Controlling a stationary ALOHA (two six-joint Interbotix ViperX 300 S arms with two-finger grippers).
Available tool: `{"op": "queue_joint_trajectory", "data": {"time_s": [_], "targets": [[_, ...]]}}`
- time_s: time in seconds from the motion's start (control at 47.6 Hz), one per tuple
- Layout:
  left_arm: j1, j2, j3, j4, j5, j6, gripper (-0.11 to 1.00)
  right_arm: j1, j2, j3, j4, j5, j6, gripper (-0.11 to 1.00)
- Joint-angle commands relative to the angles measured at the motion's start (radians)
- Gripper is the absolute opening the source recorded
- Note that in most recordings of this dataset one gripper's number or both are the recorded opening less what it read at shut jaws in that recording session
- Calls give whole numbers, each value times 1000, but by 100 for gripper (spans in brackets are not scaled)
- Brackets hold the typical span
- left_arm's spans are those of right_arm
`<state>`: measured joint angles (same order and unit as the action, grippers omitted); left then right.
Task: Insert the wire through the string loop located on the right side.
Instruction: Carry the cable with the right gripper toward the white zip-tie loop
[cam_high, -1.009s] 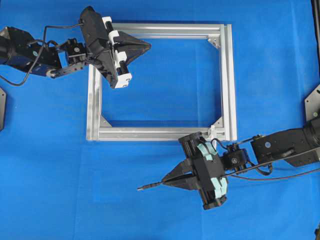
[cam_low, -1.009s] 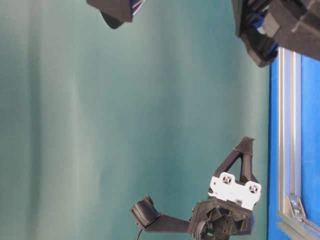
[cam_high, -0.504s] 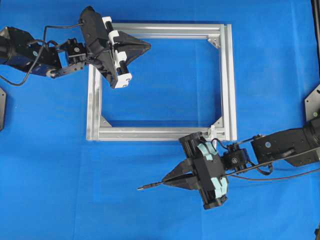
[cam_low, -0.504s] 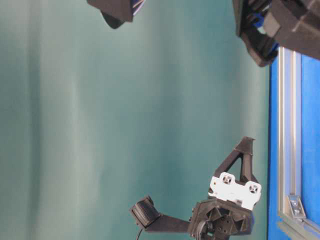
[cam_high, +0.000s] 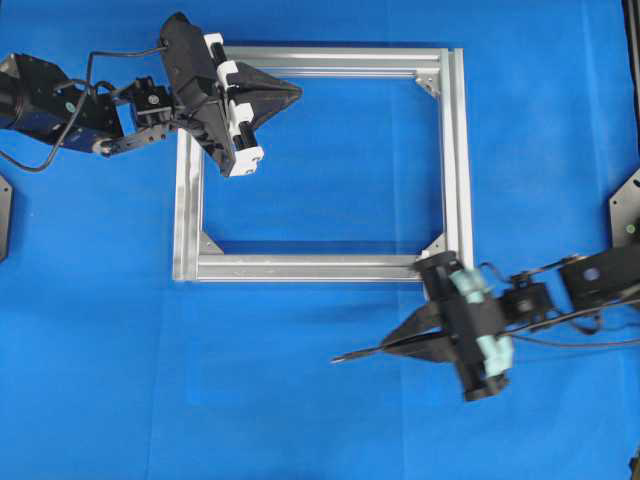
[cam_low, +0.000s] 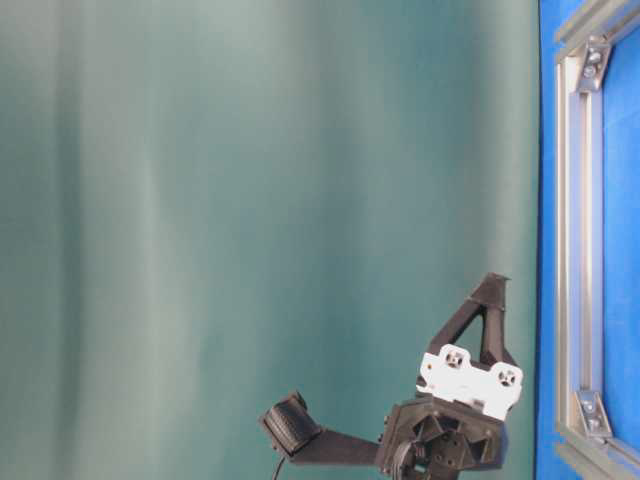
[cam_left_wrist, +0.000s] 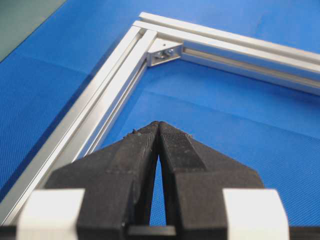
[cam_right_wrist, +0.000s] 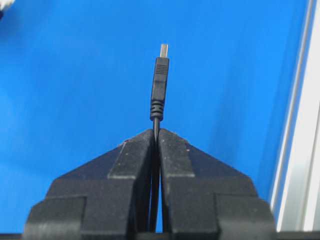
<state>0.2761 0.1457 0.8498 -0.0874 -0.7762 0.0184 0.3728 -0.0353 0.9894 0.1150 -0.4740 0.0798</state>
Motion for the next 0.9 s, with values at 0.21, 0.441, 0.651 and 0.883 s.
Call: {"op": "queue_joint_trajectory", "data": {"time_s": [0.21,0.441,0.651,0.883], "targets": [[0,-32,-12,3,-5,-2,0,15,-195,189,35,-12,2,-4],[-2,-34,-15,2,-5,-2,0,14,-367,314,35,52,2,-4],[-2,-35,-15,2,-5,-2,0,15,-517,385,35,137,0,-4],[0,-35,-15,3,-5,-2,0,12,-557,411,34,141,-3,-4]]}}
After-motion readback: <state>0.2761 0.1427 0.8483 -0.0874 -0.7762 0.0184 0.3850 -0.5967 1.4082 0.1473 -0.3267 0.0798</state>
